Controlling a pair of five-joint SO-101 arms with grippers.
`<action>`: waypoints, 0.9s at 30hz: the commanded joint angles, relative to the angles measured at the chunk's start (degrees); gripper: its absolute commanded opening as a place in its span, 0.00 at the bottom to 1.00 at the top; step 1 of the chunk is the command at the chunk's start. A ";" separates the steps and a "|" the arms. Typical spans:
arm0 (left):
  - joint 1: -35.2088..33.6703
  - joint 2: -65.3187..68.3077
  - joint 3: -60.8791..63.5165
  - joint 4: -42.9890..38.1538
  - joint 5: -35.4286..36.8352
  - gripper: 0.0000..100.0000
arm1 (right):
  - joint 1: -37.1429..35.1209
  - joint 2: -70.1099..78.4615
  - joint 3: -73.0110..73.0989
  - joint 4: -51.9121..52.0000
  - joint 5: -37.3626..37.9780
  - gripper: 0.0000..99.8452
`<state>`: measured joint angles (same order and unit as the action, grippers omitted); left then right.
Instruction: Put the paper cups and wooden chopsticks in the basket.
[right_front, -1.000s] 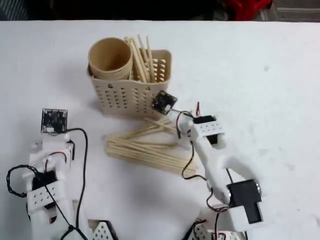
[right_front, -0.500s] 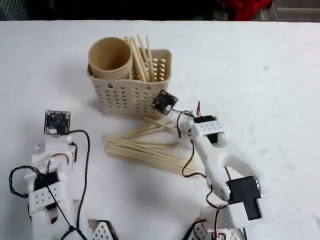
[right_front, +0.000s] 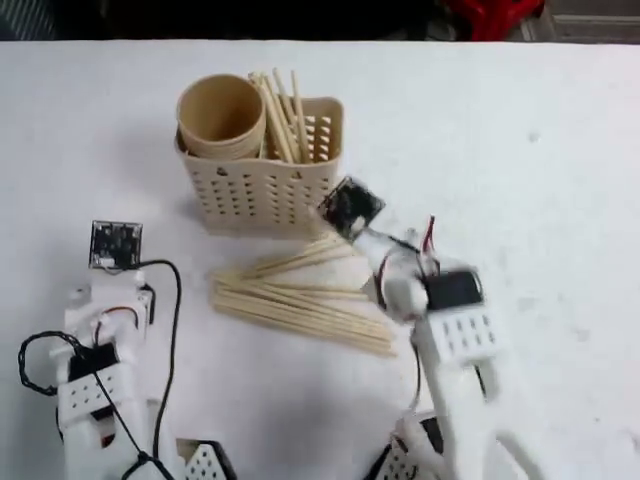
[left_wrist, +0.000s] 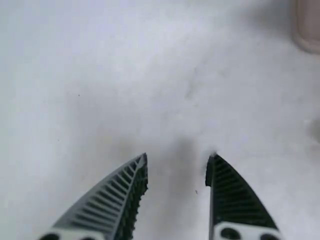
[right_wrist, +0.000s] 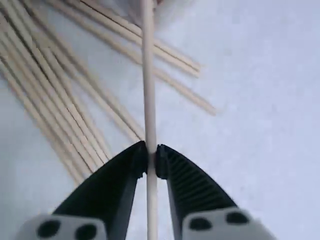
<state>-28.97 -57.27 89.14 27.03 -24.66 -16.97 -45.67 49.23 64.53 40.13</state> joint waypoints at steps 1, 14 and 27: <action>0.57 -0.92 -0.35 -1.23 -0.62 0.20 | -4.97 -13.76 -3.52 5.85 -3.78 0.02; 0.57 -0.92 -0.18 -1.23 -0.62 0.20 | -11.82 -3.74 -32.09 -12.88 -29.71 0.02; 0.57 -0.92 -0.09 -1.23 -0.62 0.20 | -11.82 27.21 -50.46 -38.02 -30.07 0.02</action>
<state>-28.97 -57.27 89.23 27.03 -24.66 -28.66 -21.14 2.90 29.19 10.51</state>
